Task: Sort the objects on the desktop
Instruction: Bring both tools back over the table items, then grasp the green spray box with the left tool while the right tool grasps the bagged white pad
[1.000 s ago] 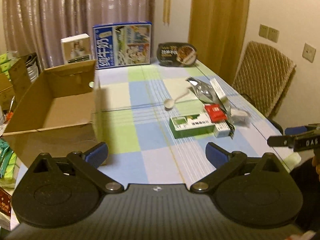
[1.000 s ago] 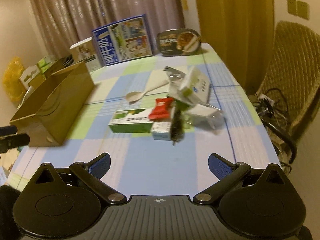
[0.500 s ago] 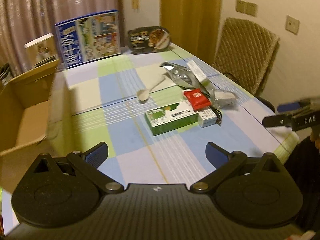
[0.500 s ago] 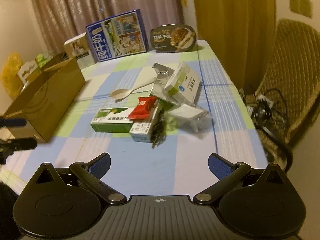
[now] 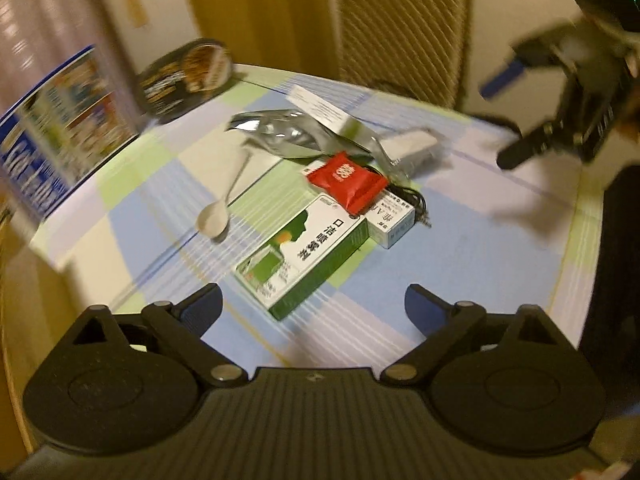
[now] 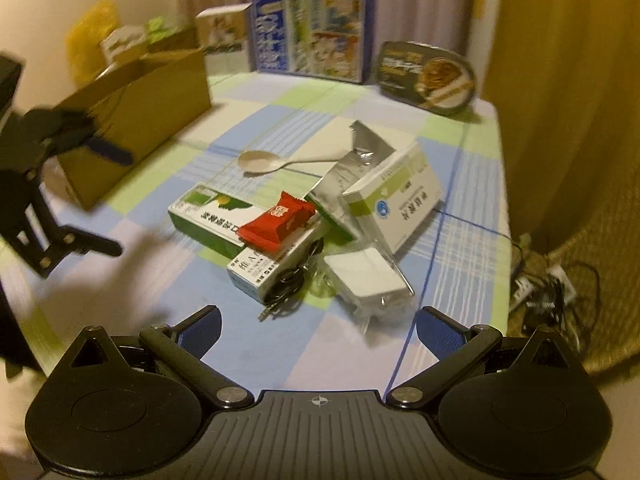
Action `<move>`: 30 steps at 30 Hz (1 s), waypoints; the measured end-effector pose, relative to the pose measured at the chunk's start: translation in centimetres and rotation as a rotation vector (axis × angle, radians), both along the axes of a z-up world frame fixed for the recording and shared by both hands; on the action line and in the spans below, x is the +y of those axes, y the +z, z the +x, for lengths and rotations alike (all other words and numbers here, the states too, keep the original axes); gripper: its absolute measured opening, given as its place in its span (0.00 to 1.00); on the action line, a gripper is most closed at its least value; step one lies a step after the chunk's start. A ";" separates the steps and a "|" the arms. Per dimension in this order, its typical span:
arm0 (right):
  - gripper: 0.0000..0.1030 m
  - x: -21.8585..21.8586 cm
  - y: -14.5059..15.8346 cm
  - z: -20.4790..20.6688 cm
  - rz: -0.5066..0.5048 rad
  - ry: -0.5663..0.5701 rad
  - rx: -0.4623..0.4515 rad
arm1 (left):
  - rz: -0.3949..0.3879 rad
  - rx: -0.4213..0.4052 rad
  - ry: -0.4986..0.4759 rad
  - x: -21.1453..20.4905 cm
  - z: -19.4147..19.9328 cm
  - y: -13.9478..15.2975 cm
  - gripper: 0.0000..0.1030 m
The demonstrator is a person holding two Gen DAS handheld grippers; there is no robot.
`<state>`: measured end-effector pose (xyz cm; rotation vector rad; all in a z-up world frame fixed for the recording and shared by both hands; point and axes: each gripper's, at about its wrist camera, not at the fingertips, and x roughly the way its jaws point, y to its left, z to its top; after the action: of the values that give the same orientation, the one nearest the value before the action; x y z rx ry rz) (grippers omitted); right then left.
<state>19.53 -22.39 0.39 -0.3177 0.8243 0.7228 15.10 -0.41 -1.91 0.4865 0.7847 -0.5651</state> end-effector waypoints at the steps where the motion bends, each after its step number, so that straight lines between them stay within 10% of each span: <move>1: 0.98 0.1 -0.2 0.4 -0.014 0.022 0.002 | 0.016 0.007 -0.028 -0.3 0.6 -0.3 0.92; 24: 0.84 3.5 -5.7 10.6 -0.201 0.222 0.122 | 0.181 0.143 -0.241 -3.6 9.6 -4.9 0.78; 30: 0.59 4.1 -6.5 11.4 -0.206 0.232 0.159 | 0.170 0.163 -0.231 -3.5 10.3 -5.6 0.75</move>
<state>30.95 -18.33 -6.11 -0.5525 1.0262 0.8890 25.37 -3.86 -7.49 0.7002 0.9437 -0.7628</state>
